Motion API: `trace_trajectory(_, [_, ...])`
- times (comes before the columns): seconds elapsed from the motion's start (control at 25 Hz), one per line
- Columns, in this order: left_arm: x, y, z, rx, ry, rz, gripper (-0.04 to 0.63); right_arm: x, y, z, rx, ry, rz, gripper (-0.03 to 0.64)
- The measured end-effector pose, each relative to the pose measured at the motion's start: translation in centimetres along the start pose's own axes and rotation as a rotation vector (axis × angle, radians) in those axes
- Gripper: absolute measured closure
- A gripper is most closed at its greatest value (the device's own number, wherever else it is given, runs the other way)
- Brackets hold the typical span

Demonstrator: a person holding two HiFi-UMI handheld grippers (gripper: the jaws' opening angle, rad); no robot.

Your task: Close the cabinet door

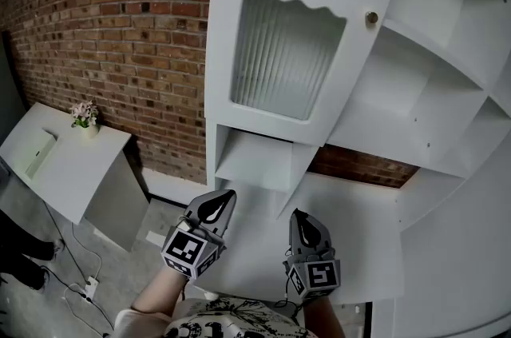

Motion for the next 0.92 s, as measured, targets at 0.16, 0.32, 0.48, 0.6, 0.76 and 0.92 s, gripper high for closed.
trace_trajectory(0.16, [0.0, -0.2, -0.2, 0.013, 0.004, -0.002, 0.586, -0.2, 0.1, 0.0, 0.014, 0.004, 0.004, 0.615])
trace_trajectory(0.32, [0.5, 0.0, -0.9, 0.020, 0.028, 0.012, 0.586, 0.0, 0.5, -0.1, 0.008, 0.004, 0.008, 0.614])
trace_trajectory(0.48, [0.8, 0.0, -1.2, 0.029, 0.034, 0.012, 0.586, 0.2, 0.6, -0.3, 0.005, 0.001, 0.013, 0.615])
trace_trajectory(0.6, [1.0, 0.0, -0.9, -0.005, 0.035, 0.010, 0.586, 0.3, 0.8, -0.4, 0.005, -0.002, 0.018, 0.615])
trace_trajectory(0.76, [1.3, -0.3, -0.6, -0.030, 0.044, 0.001, 0.586, 0.5, 0.9, -0.4, 0.012, -0.009, 0.028, 0.615])
trace_trajectory(0.92, [1.6, -0.1, -0.6, 0.001, 0.035, 0.017, 0.586, 0.8, 1.0, -0.6, -0.003, -0.013, 0.024, 0.615])
Point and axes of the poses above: the fingertips, and each gripper's own axes: x forward along the fingers, z to its left, y out of its underside, the point moved 1 cm from there along -x, backward along the fingers, and after that the axes turned 3 degrees about z, right-handed, at the moved point
